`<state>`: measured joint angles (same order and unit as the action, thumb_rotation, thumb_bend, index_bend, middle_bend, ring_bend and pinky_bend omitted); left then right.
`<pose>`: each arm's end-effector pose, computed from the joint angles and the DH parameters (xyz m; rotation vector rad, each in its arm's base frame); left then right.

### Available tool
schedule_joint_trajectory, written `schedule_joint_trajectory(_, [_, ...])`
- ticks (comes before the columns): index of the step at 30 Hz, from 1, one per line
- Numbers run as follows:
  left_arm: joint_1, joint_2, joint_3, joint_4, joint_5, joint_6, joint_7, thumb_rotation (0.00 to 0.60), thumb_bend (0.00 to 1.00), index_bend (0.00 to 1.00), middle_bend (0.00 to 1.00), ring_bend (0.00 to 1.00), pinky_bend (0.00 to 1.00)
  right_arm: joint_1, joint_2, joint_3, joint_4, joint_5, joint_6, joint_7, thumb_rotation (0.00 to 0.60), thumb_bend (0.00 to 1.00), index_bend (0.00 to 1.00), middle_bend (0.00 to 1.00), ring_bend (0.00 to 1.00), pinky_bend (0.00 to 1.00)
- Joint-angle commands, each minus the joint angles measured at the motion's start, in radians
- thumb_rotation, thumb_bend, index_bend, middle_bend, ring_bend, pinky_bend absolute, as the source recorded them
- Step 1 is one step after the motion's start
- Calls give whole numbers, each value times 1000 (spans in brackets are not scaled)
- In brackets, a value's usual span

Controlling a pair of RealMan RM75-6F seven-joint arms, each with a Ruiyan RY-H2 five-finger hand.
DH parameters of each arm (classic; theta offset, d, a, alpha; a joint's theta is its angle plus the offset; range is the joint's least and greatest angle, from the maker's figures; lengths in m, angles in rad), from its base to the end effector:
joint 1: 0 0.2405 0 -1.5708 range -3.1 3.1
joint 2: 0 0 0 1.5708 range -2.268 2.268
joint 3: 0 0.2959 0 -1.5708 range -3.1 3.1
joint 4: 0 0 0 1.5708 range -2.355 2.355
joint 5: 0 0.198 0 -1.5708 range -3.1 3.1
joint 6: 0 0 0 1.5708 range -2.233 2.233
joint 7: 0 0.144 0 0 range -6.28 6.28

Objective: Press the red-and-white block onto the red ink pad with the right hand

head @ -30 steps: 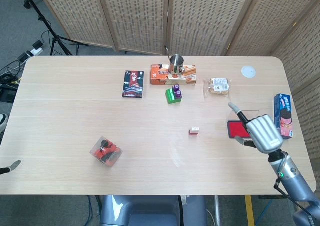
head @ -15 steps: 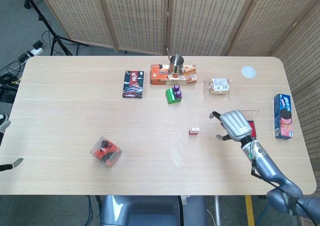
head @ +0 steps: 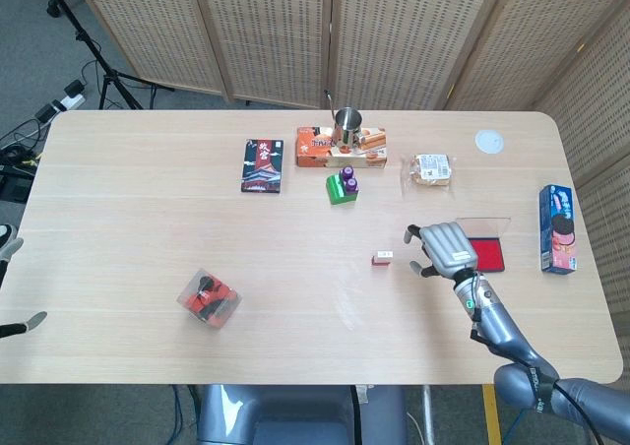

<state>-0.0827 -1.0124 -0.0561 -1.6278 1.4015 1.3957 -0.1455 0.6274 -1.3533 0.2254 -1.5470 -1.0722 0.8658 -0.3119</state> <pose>-0.3609 0.1826 0.2201 -1.3005 -1.0415 -0.8566 -0.2333 -0.3652 0.0622 1.7724 -1.0317 0.7960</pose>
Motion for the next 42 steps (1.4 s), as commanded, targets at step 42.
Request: schedule_joint_trajectory(42, [-1,14,3,13,5,-7,-50,600,0,0,0,0,0,108,-226,-42,137,176,85,-214,600,363,409,964,1000,1000])
